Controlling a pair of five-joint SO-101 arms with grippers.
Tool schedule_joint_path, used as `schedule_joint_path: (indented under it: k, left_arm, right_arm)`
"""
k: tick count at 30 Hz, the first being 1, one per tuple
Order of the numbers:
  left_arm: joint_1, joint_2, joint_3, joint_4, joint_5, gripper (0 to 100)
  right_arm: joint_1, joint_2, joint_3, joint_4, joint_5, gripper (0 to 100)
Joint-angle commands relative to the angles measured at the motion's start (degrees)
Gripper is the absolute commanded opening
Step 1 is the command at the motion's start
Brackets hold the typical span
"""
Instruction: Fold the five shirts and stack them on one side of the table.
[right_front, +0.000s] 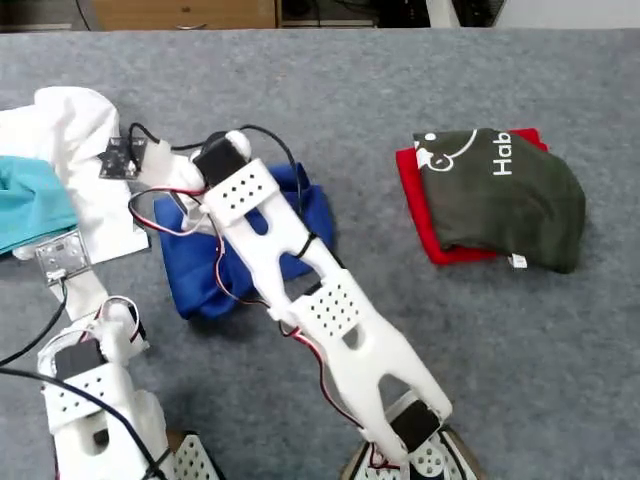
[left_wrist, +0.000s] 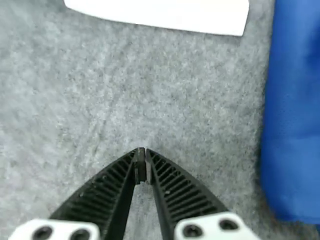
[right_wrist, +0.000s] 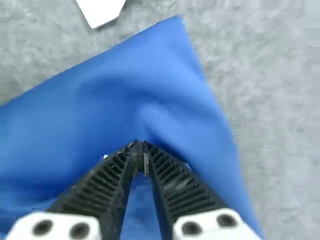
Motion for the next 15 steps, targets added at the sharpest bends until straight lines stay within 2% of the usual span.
schedule_joint_path:
  k: [1,7,15]
  left_arm:
    - [0.44,-3.03,0.44,-0.18,0.26,2]
    - [0.44,-5.67,0.70,1.49,0.18,2]
    - [0.44,-5.67,0.70,1.49,0.09,2]
  right_arm:
    - [4.18,1.71,0.40,-1.76,0.26,0.2]
    - [9.27,-0.04,0.57,5.10,0.26,0.2]
    - [13.49,-7.52,5.05,5.19,0.00,0.2]
